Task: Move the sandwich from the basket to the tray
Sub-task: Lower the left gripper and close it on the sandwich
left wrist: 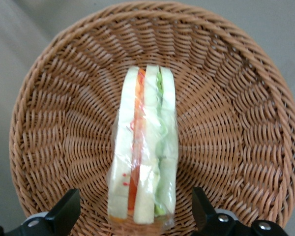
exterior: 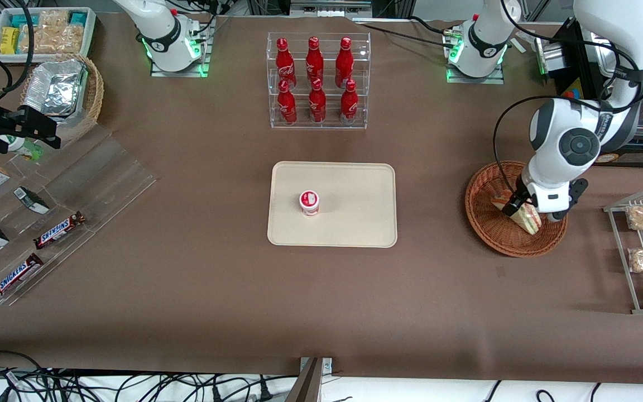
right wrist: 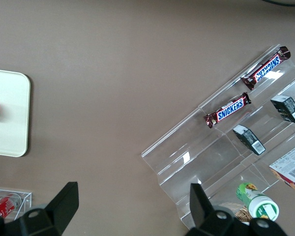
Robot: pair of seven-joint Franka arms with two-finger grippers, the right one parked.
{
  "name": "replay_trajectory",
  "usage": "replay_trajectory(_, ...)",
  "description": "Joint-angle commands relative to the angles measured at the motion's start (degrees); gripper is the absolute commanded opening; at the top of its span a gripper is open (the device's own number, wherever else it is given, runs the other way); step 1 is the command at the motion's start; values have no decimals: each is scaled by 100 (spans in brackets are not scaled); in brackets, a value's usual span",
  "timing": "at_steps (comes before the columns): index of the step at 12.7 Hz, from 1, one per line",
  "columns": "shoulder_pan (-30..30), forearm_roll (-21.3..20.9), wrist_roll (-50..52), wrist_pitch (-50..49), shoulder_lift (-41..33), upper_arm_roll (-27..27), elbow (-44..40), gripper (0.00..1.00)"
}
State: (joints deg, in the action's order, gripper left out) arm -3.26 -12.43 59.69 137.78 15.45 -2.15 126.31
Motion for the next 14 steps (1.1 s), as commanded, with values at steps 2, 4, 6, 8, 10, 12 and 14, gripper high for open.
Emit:
replay_trajectory(2,44,-559,122,82,-42,-5,174,100)
replay_trajectory(4,53,-559,157,82,-51,-13,174,100)
replay_trajectory(6,53,-550,183,82,-51,-13,157,93)
replay_trajectory(8,53,-550,306,82,-51,-13,113,34)
replay_trajectory(10,53,-550,324,38,-60,-13,60,25)
replay_trajectory(12,36,-541,368,-15,-86,-5,-97,22)
replay_trajectory(14,-35,-541,342,-592,-113,13,-403,22)
